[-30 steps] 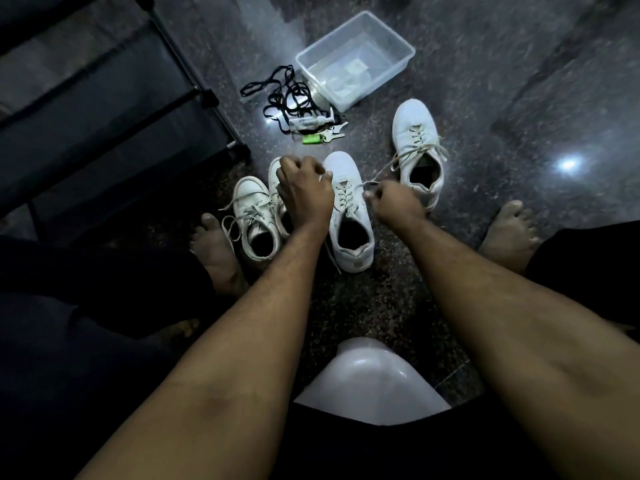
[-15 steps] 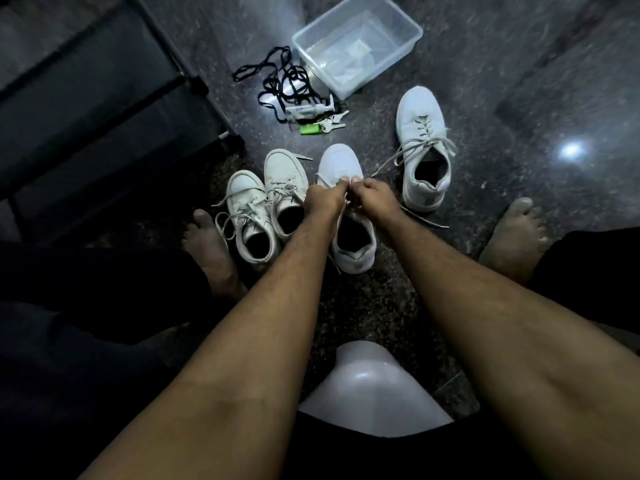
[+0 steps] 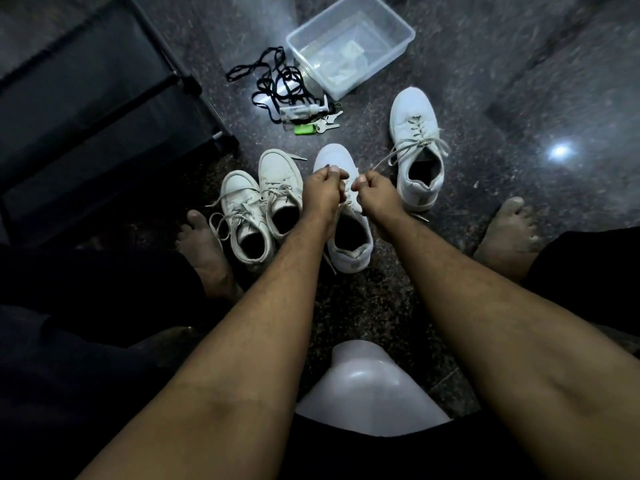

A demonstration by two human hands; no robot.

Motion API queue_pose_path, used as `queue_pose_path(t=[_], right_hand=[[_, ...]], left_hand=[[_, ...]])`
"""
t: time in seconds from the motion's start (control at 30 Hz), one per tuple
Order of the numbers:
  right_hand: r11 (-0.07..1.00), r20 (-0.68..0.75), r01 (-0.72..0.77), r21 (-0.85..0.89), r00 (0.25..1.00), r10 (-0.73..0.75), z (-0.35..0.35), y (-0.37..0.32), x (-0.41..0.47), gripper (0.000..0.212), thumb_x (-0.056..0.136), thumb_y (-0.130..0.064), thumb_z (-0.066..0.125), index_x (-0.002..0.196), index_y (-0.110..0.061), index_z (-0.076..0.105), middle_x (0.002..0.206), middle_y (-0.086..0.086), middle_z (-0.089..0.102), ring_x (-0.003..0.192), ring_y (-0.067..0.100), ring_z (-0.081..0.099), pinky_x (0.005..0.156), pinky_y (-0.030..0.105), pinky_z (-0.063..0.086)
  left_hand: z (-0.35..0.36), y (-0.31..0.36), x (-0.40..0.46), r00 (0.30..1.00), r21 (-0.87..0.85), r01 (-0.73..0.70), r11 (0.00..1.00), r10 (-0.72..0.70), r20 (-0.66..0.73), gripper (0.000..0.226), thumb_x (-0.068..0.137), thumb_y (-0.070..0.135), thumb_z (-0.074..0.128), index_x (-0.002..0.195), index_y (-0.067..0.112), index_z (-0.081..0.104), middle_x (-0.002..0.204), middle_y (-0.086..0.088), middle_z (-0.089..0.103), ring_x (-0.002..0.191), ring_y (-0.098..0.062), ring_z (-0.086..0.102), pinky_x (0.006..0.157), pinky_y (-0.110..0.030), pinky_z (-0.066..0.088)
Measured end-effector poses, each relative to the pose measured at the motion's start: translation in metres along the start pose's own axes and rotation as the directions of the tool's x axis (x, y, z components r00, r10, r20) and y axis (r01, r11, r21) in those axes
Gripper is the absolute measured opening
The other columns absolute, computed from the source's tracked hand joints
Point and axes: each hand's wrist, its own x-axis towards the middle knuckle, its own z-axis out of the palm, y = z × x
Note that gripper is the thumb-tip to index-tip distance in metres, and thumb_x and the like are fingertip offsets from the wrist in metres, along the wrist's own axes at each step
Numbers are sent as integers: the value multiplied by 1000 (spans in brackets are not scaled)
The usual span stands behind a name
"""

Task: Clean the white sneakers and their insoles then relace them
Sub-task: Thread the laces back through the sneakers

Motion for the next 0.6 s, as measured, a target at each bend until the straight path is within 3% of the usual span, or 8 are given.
queue_pose_path(t=[0.07, 0.13, 0.2, 0.27, 0.37, 0.47, 0.5, 0.6], right_hand=[[966, -4, 35, -257, 999, -37, -4, 3, -1, 25, 97, -23, 46, 85, -13, 65, 91, 15, 70, 89, 31, 62, 80, 37, 48], [950, -21, 41, -310, 999, -50, -6, 7, -3, 24, 95, -24, 47, 86, -12, 66, 94, 16, 70, 92, 34, 63, 79, 36, 49], [971, -34, 13, -240, 999, -21, -6, 11, -3, 25, 94, -26, 50, 79, -15, 67, 89, 13, 72, 89, 32, 65, 80, 38, 52], [995, -67, 0, -103, 998, -7, -7, 10, -2, 26, 91, -28, 51, 70, -21, 64, 77, 6, 71, 78, 25, 65, 79, 42, 55], [996, -95, 84, 17, 992, -82, -13, -13, -3, 25, 95, -27, 51, 73, -23, 64, 67, 2, 71, 62, 12, 65, 65, 30, 56], [977, 11, 214, 14, 977, -214, -16, -38, -1, 19, 98, -26, 54, 85, -20, 67, 71, -2, 74, 62, 6, 67, 57, 25, 54], [969, 54, 245, -23, 968, -243, -16, -42, 0, 18, 97, -29, 56, 86, -22, 68, 73, -5, 75, 68, 7, 69, 61, 29, 57], [937, 138, 301, -178, 950, -279, -17, -43, 0, 23, 95, -39, 57, 87, -20, 69, 80, -2, 75, 80, 14, 70, 75, 37, 56]], left_hand=[[-3, 1, -4, 1000, 8, 2, 1000, -2, 6, 34, 102, 11, 49, 74, 13, 66, 45, 4, 55, 40, -5, 45, 46, -19, 39], [-6, -10, -7, 1000, 94, -23, 995, 23, 9, 25, 98, 13, 55, 84, 8, 75, 67, -12, 71, 52, -12, 59, 55, -23, 48], [-8, -26, -8, 995, 251, -61, 966, 37, 98, 28, 92, 29, 60, 91, 9, 79, 77, -14, 74, 64, -18, 62, 66, -30, 49], [-5, -33, -10, 982, 359, -105, 927, 40, 184, 37, 85, 41, 59, 72, 10, 74, 55, 0, 63, 54, -12, 52, 62, -30, 41], [0, -12, -21, 953, 504, -177, 845, 21, 301, 40, 92, 28, 62, 54, 15, 58, 43, 5, 50, 41, -1, 42, 53, -26, 34], [2, 4, -27, 927, 595, -284, 752, 55, 372, 24, 89, 16, 57, 66, 11, 59, 59, -3, 57, 61, -17, 54, 52, -31, 32], [2, 8, -28, 925, 584, -290, 758, 65, 375, 19, 85, 20, 55, 71, 9, 62, 66, -9, 62, 69, -25, 58, 53, -32, 35], [2, 13, -24, 942, 542, -260, 799, 86, 326, 35, 73, 26, 50, 88, 1, 69, 82, -24, 70, 80, -37, 69, 65, -41, 52]])
